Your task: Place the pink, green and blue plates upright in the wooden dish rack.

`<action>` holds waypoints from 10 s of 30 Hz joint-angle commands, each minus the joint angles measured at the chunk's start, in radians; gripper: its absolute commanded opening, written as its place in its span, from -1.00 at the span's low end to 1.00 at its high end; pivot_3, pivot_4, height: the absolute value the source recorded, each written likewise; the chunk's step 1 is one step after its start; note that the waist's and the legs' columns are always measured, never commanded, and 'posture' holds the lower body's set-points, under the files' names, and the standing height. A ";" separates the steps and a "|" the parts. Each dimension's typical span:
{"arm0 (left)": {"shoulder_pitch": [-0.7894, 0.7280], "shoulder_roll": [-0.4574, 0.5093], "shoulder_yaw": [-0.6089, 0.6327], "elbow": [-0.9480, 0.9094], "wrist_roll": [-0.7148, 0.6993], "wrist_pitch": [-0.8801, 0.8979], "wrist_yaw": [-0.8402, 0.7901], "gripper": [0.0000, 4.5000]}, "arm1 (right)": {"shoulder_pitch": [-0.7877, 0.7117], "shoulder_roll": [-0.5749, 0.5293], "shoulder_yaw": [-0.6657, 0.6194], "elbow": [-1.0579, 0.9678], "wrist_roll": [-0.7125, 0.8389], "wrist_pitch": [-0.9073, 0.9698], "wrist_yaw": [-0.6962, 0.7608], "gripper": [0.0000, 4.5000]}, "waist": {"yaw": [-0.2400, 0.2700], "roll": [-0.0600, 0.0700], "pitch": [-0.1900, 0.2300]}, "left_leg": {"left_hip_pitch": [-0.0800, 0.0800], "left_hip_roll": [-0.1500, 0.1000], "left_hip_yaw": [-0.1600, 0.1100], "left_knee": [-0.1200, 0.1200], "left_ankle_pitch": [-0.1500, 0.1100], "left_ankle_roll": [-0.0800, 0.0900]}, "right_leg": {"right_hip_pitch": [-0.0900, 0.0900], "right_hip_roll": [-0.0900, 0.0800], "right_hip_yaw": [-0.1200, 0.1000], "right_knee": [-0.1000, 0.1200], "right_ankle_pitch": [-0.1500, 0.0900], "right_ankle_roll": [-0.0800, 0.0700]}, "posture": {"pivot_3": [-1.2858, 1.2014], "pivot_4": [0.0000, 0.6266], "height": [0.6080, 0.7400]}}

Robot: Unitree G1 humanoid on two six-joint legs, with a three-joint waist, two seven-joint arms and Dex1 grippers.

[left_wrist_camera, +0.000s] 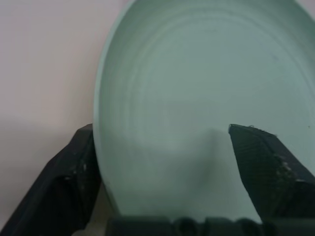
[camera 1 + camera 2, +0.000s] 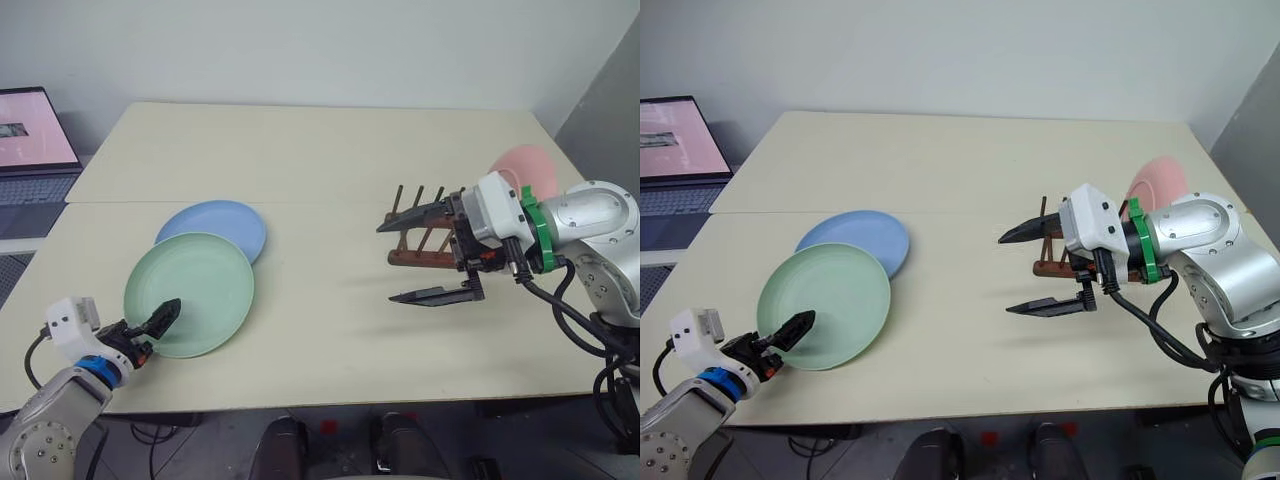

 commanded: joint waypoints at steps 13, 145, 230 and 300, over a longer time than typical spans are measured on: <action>-0.042 0.033 0.122 -0.176 -0.349 0.044 0.105 -0.98 | -0.016 0.004 -0.028 -0.001 -0.014 -0.025 -0.010 1.00 | 0.002 -0.001 0.000 | 0.000 0.001 0.000 0.000 0.000 0.000 | 0.000 -0.001 0.000 0.000 0.000 0.000 | 0.03 -0.52 0.98; -0.359 -0.044 -0.170 -0.079 0.435 -0.283 0.068 0.85 | 0.024 -0.034 -0.082 0.004 -0.015 -0.012 -0.274 0.98 | -0.006 -0.002 0.002 | -0.001 0.000 -0.005 -0.002 0.005 -0.009 | -0.001 0.008 0.000 0.001 0.004 0.007 | 0.03 -0.52 0.98; -0.738 0.137 -0.347 0.013 0.099 -0.001 -0.316 -0.04 | -0.179 0.347 0.213 0.390 -0.888 -0.606 -0.473 -1.00 | -0.010 -0.004 0.002 | -0.002 -0.001 -0.005 -0.003 0.010 -0.017 | -0.001 0.005 -0.006 0.003 0.004 0.005 | 0.03 -0.52 0.98; -0.508 0.501 -0.567 -0.006 0.438 -0.424 -0.820 0.65 | 0.343 -0.379 -0.560 0.023 0.110 0.165 -0.232 0.99 | -0.002 0.004 0.007 | -0.007 0.000 -0.008 -0.004 0.006 -0.011 | 0.000 0.005 -0.015 0.000 -0.001 0.003 | 0.03 -0.52 0.98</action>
